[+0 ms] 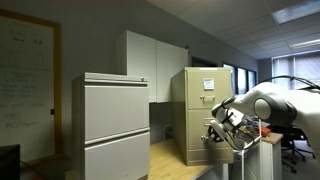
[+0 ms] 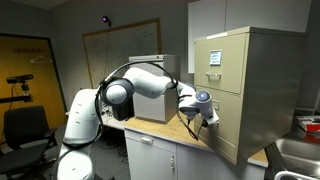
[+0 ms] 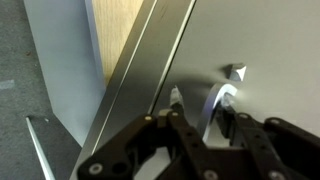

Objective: Open the bottom drawer of the cabinet at the right

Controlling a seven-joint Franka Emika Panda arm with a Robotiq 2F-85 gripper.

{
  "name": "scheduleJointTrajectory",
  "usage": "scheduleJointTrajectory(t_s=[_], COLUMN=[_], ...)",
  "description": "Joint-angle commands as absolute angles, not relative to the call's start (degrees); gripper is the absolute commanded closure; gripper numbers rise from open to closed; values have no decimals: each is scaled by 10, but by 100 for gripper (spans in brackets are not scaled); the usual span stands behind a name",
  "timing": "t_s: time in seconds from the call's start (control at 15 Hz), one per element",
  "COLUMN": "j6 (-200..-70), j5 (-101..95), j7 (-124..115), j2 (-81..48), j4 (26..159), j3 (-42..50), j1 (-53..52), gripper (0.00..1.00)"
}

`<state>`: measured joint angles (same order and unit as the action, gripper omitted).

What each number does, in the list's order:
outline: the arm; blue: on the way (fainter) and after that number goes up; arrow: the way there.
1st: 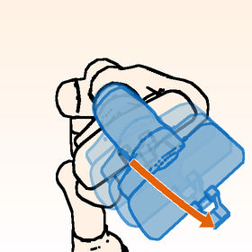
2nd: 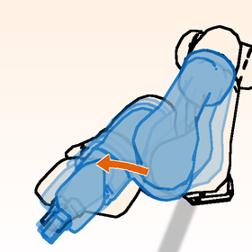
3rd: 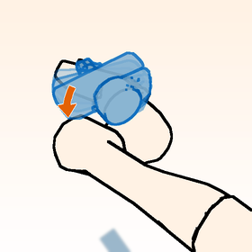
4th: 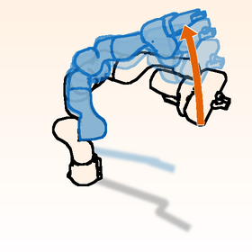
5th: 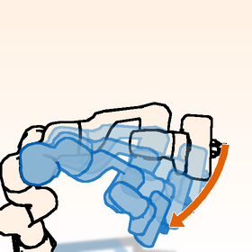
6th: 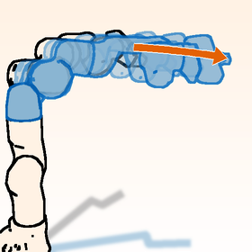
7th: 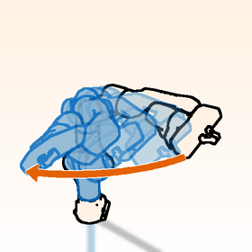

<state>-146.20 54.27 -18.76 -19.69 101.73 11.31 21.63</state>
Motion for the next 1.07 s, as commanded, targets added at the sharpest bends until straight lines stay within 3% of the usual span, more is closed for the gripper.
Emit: scheduleJointTrajectory(t_s=[0.0, 0.47, 0.53, 1.0], j6=[-1413, -1398, -1500, -1579], j5=[603, 624, 627, 602], j7=[-115, -160, -255, -545], j2=[-134, -122, -126, -133], j4=[1134, 1107, 1109, 1107], j3=[106, 116, 128, 128], j1=[218, 194, 166, 94], gripper=[88, 88, 88, 88])
